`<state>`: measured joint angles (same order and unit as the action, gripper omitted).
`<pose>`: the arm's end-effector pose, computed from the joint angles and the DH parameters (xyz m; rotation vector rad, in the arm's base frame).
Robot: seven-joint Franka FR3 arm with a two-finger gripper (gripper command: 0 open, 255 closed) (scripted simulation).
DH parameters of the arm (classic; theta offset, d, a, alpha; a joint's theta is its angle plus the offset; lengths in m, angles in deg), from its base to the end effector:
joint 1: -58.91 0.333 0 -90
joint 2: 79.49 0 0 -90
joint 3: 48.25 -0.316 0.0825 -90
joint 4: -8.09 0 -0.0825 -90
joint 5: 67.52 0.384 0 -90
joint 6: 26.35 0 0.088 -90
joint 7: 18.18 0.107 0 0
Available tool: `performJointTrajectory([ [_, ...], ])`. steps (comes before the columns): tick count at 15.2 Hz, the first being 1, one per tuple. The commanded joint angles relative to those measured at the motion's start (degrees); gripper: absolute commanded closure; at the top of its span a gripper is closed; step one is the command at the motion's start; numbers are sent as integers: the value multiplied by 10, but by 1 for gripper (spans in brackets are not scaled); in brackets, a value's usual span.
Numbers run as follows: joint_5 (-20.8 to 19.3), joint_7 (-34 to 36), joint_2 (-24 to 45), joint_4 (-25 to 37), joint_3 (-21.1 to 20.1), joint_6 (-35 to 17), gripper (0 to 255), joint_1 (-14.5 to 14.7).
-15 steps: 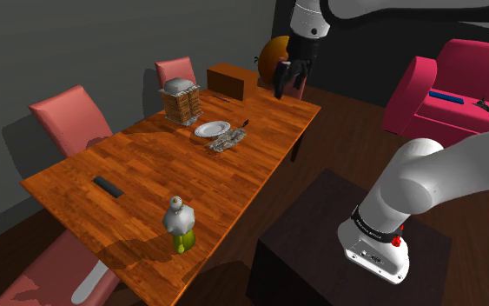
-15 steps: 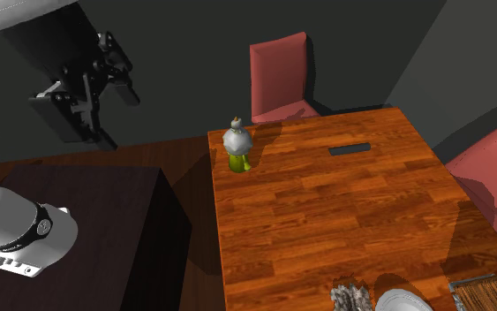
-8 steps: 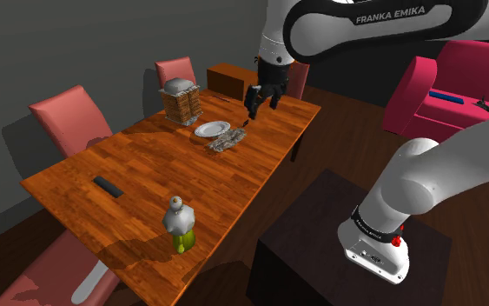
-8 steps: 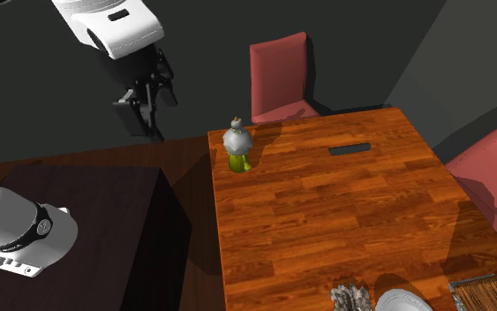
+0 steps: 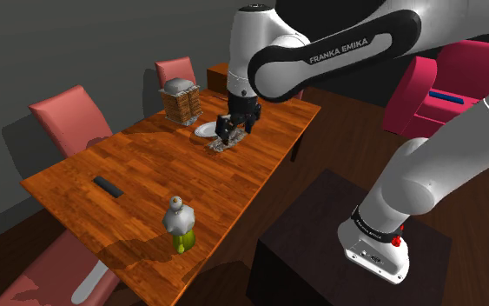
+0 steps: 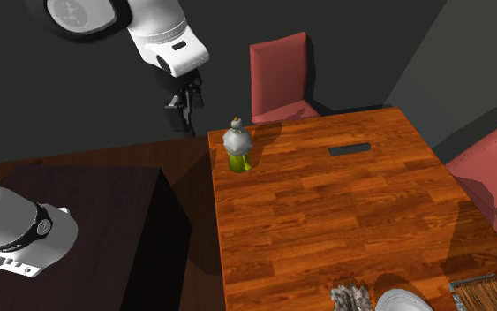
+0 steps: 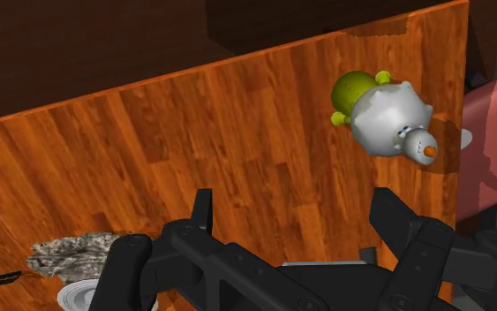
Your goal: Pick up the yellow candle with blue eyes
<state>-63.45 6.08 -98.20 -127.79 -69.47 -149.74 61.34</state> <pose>0.4162 0.1913 0.4495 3.1209 -0.0935 0.1630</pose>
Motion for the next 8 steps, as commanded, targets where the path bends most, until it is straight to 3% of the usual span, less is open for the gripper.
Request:
performJointTrajectory([
  [1,-7,26,36,11,-18,-23,0,1],
  [8,-75,135,187,73,-66,-92,0,7],
])
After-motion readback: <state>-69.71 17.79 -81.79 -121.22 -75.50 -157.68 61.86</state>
